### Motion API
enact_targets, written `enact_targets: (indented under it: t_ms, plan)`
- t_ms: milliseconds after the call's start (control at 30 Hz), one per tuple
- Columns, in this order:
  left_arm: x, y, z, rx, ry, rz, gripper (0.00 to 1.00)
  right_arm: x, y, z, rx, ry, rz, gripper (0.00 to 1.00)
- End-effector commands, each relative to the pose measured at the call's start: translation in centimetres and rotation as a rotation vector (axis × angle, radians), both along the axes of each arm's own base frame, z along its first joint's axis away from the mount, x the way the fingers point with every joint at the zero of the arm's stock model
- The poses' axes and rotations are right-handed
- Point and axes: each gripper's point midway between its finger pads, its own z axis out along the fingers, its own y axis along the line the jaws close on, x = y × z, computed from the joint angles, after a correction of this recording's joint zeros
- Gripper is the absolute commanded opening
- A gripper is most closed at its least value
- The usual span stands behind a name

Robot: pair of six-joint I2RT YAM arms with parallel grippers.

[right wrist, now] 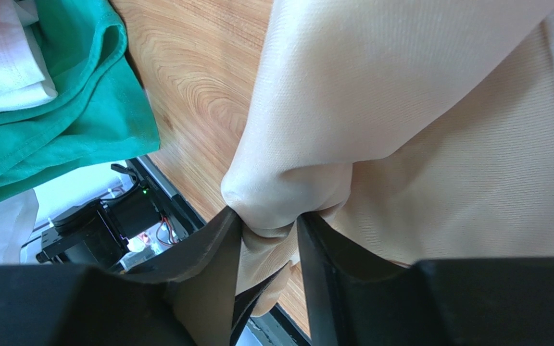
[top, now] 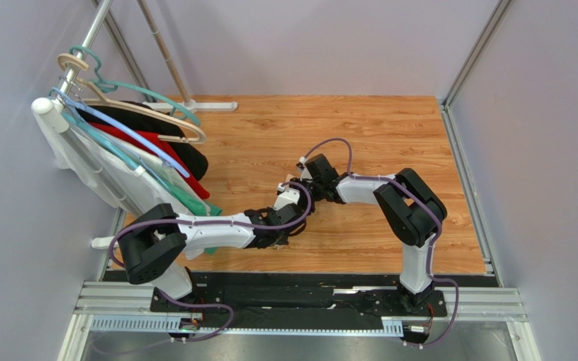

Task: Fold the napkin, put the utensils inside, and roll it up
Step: Roll the napkin with the utensil

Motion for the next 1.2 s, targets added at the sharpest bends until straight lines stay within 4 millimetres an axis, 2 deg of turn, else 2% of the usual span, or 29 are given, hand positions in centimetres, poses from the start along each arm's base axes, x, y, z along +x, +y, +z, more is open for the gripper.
enact_targets:
  t_ms: [0, 33, 67, 167, 200, 367, 433, 467, 500, 533, 667, 700, 767, 800, 867, 900, 933, 967, 1033, 1067, 1133, 1167]
  plan:
    - [-1.2, -2.2, 0.6, 0.033, -0.018, -0.137, 0.00, -0.2, -0.1, -3.1, -0.062, -0.003, 0.012, 0.28]
    - [-1.2, -2.4, 0.8, 0.035, -0.029, -0.153, 0.00, -0.2, -0.2, -3.4, -0.067, -0.001, 0.014, 0.24]
    - [-1.2, -2.4, 0.7, 0.035, -0.032, -0.159, 0.00, -0.3, -0.3, -3.6, -0.075, 0.002, 0.018, 0.16]
    - [-1.2, -2.7, 1.1, 0.014, -0.044, -0.168, 0.16, -0.4, -0.6, -4.3, -0.092, 0.006, 0.019, 0.00]
    - [-1.1, -2.9, 1.6, -0.007, -0.054, -0.171, 0.30, -0.5, -0.8, -4.5, -0.100, 0.008, 0.022, 0.00]
    - [-1.7, -3.5, 2.6, -0.076, -0.051, -0.193, 0.59, -0.6, -1.3, -5.1, -0.115, 0.004, 0.030, 0.00]
    - [-2.0, -3.9, 3.4, -0.121, -0.049, -0.207, 0.77, -0.7, -1.4, -5.3, -0.117, -0.005, 0.046, 0.00]
    - [-2.2, -3.9, 3.6, -0.136, -0.046, -0.210, 0.80, -0.7, -1.5, -5.3, -0.116, -0.003, 0.048, 0.00]
    - [-2.2, -4.0, 4.5, -0.165, -0.058, -0.212, 0.92, -0.7, -1.5, -5.4, -0.115, -0.008, 0.052, 0.00]
    - [-2.4, -4.0, 4.8, -0.180, -0.057, -0.217, 0.96, -0.6, -1.6, -5.5, -0.116, -0.013, 0.057, 0.00]
    - [-3.1, -3.3, 6.1, -0.227, -0.041, -0.236, 0.98, -0.3, -2.1, -5.6, -0.107, -0.034, 0.078, 0.00]
    - [-3.2, -3.2, 7.0, -0.260, -0.048, -0.240, 0.98, -0.2, -2.2, -5.7, -0.103, -0.038, 0.082, 0.00]
    - [-3.7, -2.6, 7.0, -0.300, -0.018, -0.255, 0.98, -0.1, -2.5, -6.0, -0.098, -0.045, 0.103, 0.00]
    - [-3.8, -2.3, 8.0, -0.341, -0.027, -0.261, 0.98, -0.1, -2.6, -6.1, -0.097, -0.048, 0.110, 0.00]
    - [-3.9, -1.5, 7.7, -0.386, -0.006, -0.266, 0.98, 0.1, -2.9, -6.3, -0.090, -0.050, 0.119, 0.00]
    - [-3.8, -1.1, 8.3, -0.420, -0.018, -0.267, 0.98, 0.0, -3.0, -6.4, -0.088, -0.062, 0.135, 0.00]
    - [-3.9, -1.0, 8.3, -0.448, -0.004, -0.264, 0.98, 0.1, -3.0, -6.4, -0.086, -0.067, 0.139, 0.00]
    - [-3.0, -0.1, 7.8, -0.471, -0.008, -0.224, 0.97, 0.1, -3.0, -6.4, -0.077, -0.068, 0.145, 0.00]
    - [-2.8, 0.3, 7.5, -0.529, 0.027, -0.187, 0.93, 0.3, -3.0, -6.4, -0.064, -0.081, 0.156, 0.00]
    - [-2.0, 0.8, 7.0, -0.558, 0.026, -0.149, 0.92, 0.3, -2.9, -6.3, -0.055, -0.084, 0.161, 0.00]
    - [-2.2, 0.8, 6.4, -0.602, 0.071, -0.125, 0.89, 0.4, -2.9, -6.2, -0.041, -0.090, 0.164, 0.00]
    - [-1.7, 0.4, 6.7, -0.634, 0.048, -0.122, 0.87, 0.4, -2.8, -6.0, -0.030, -0.092, 0.170, 0.00]
